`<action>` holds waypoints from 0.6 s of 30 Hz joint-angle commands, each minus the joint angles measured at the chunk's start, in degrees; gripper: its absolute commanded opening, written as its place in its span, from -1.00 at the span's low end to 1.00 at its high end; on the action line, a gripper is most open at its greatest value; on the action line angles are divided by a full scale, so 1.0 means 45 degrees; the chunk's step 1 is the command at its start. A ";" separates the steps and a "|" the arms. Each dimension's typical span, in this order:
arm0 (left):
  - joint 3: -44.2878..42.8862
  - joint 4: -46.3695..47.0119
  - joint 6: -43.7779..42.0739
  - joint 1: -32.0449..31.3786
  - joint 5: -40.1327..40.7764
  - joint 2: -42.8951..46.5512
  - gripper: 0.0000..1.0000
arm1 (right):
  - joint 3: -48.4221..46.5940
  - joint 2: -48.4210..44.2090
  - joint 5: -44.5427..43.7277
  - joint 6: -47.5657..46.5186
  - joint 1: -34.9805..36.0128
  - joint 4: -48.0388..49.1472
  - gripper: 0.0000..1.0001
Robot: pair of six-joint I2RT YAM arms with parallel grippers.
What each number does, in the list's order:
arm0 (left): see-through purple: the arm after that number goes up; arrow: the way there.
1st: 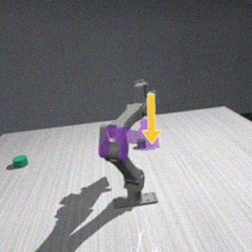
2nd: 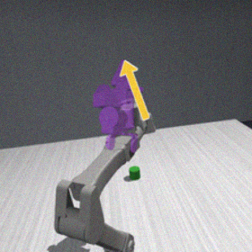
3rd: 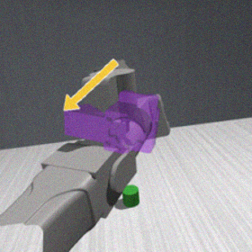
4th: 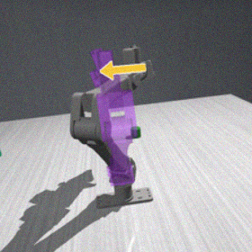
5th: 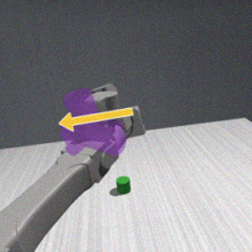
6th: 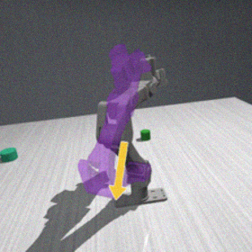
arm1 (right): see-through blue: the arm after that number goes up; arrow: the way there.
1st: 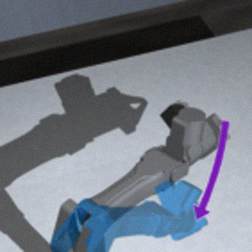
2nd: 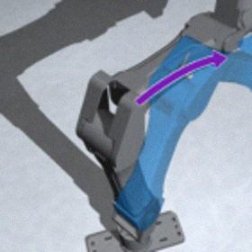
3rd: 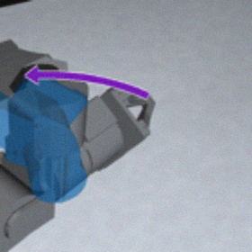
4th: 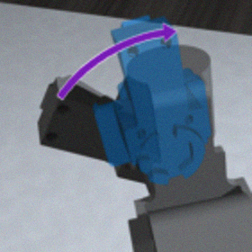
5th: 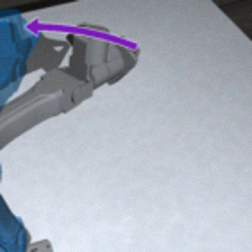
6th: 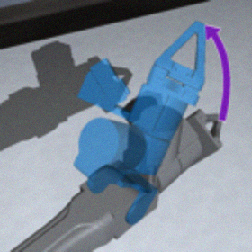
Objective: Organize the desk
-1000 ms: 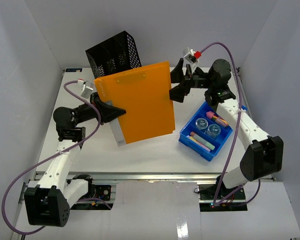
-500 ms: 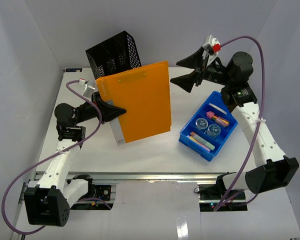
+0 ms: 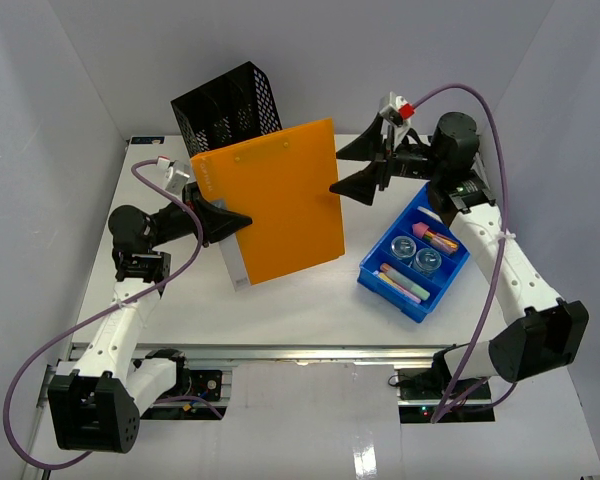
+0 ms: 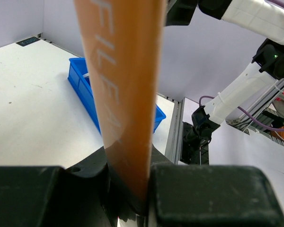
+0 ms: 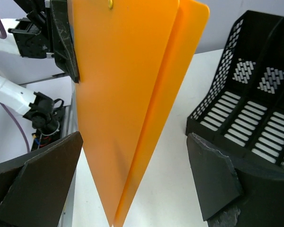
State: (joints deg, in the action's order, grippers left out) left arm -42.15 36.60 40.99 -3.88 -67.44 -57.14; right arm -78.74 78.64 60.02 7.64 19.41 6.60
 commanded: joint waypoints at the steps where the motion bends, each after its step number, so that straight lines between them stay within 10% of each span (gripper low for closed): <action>1: -0.0457 0.0675 0.0110 -0.0017 -0.0149 0.0257 -1.00 | -0.0254 0.0899 0.0955 0.0743 0.0683 0.1188 0.83; 9: -0.0223 0.0751 -0.0023 -0.0017 -0.0097 0.0088 -1.00 | 0.1335 0.1446 0.3563 0.5561 0.1389 0.7915 -0.52; 18: -0.0463 0.0318 -0.0494 -0.0017 -0.0079 -0.0347 -1.00 | 0.1521 0.1587 0.4155 0.6825 0.1597 0.9367 -0.55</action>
State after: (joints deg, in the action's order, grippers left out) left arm -42.14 37.69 40.51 -3.92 -68.39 -58.16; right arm -71.64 85.93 75.95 33.91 25.84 41.11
